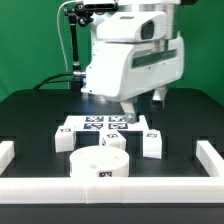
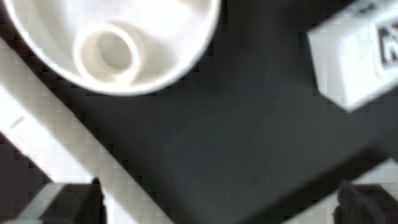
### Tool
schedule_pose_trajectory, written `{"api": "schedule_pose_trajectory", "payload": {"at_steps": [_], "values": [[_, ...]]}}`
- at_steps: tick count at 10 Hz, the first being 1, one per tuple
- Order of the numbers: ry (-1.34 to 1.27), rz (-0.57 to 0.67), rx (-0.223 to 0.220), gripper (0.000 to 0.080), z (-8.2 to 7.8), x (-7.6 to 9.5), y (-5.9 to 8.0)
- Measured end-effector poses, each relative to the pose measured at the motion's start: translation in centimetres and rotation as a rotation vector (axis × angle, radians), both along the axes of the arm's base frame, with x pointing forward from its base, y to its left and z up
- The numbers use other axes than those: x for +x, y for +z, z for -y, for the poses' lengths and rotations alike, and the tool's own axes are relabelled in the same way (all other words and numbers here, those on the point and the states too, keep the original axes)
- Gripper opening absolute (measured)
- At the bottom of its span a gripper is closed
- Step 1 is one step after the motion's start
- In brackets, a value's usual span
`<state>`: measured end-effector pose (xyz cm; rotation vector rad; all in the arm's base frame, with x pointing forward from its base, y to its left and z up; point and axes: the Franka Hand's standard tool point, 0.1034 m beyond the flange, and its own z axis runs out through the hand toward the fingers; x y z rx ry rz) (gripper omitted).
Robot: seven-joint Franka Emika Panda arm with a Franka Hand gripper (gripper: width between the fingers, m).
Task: Assemble stool
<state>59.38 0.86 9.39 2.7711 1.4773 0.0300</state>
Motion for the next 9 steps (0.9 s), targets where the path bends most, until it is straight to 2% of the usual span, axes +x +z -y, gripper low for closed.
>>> {"api": "schedule_pose_trajectory", "payload": {"at_steps": [1, 3, 5, 7, 9], "values": [[0.023, 0.009, 0.001, 0.0649, 1.3, 0.1, -0.4], [-0.001, 0.007, 0.003, 0.0649, 0.6, 0.1, -0.4], [-0.004, 0.005, 0.003, 0.0649, 0.7, 0.1, -0.5], [-0.031, 0.009, 0.003, 0.0649, 2.0, -0.4, -2.6], [-0.026, 0.014, 0.002, 0.0649, 2.6, -0.6, -3.8]]}}
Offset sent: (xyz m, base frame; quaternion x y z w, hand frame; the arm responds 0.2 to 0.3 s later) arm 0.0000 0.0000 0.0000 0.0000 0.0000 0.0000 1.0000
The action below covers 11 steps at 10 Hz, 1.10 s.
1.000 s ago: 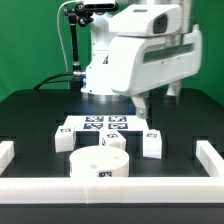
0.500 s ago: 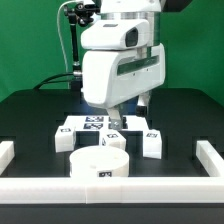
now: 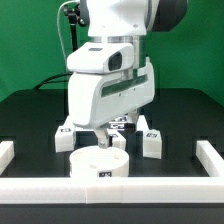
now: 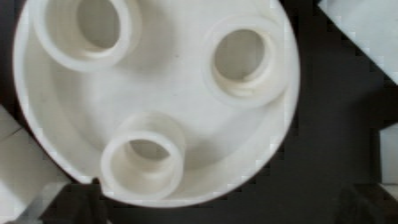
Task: Assemble stool
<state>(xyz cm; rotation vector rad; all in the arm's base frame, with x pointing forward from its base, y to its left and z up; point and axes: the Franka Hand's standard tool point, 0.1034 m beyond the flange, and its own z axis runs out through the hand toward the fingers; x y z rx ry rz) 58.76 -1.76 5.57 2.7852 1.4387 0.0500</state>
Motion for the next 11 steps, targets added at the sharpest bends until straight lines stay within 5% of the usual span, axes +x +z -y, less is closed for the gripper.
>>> {"api": "schedule_pose_trajectory", "payload": {"at_steps": [4, 8, 11], "values": [[-0.016, 0.008, 0.000, 0.0649, 0.1, 0.0, -0.1], [-0.070, 0.003, -0.001, 0.0649, 1.0, -0.9, -2.5], [-0.069, 0.010, 0.000, 0.0649, 0.8, -0.8, -2.9]]}}
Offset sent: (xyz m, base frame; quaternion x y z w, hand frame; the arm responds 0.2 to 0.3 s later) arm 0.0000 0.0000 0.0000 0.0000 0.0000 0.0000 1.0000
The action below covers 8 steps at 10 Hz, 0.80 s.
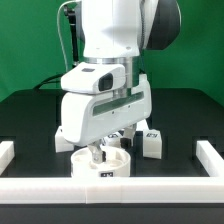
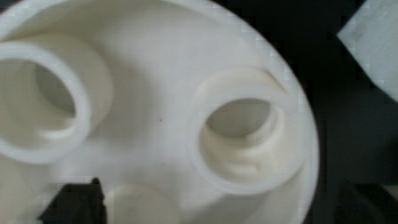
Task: Assemble stool
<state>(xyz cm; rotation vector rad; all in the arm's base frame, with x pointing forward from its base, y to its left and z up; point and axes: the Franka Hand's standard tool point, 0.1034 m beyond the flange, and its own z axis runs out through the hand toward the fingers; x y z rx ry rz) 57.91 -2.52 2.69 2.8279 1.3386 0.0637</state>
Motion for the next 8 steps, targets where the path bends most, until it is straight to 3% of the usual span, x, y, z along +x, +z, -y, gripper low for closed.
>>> {"api": "schedule_pose_trajectory", "payload": {"at_steps": [8], "values": [[0.000, 0.014, 0.000, 0.0649, 0.42, 0.16, -0.23]]}}
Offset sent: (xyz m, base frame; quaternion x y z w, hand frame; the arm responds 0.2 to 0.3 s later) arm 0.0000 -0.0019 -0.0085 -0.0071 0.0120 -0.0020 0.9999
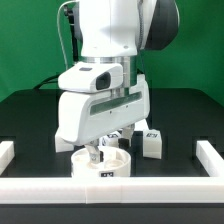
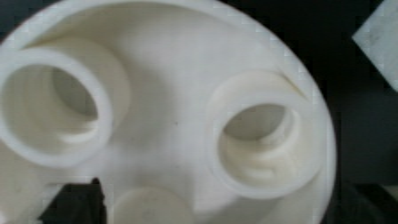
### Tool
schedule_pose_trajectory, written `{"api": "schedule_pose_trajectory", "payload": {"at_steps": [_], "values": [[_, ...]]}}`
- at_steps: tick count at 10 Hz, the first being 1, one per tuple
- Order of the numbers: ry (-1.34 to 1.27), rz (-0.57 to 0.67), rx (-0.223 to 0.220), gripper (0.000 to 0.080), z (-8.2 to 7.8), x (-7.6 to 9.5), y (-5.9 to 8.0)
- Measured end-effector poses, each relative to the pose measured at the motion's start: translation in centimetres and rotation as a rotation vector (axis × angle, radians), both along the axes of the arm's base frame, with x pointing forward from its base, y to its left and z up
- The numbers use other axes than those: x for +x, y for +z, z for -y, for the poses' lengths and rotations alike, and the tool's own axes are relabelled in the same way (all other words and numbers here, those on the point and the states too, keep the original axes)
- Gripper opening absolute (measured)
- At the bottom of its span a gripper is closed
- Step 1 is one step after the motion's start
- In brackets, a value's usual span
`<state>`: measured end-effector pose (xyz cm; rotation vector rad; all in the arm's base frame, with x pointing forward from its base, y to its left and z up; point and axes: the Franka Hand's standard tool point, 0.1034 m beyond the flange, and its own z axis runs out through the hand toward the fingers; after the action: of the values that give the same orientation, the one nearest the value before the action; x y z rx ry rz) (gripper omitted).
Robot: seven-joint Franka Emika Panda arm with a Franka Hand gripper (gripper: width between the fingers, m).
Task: Assemble stool
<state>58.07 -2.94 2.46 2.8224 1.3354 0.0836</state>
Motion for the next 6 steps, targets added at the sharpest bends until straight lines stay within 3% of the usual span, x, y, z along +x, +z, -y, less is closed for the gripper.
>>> {"api": "schedule_pose_trajectory", "payload": {"at_steps": [4, 6], "values": [[0.027, -0.016, 0.003, 0.0649, -0.1, -0.7, -1.5], [0.035, -0.008, 0.003, 0.0649, -0.3, -0.5, -1.5]]}}
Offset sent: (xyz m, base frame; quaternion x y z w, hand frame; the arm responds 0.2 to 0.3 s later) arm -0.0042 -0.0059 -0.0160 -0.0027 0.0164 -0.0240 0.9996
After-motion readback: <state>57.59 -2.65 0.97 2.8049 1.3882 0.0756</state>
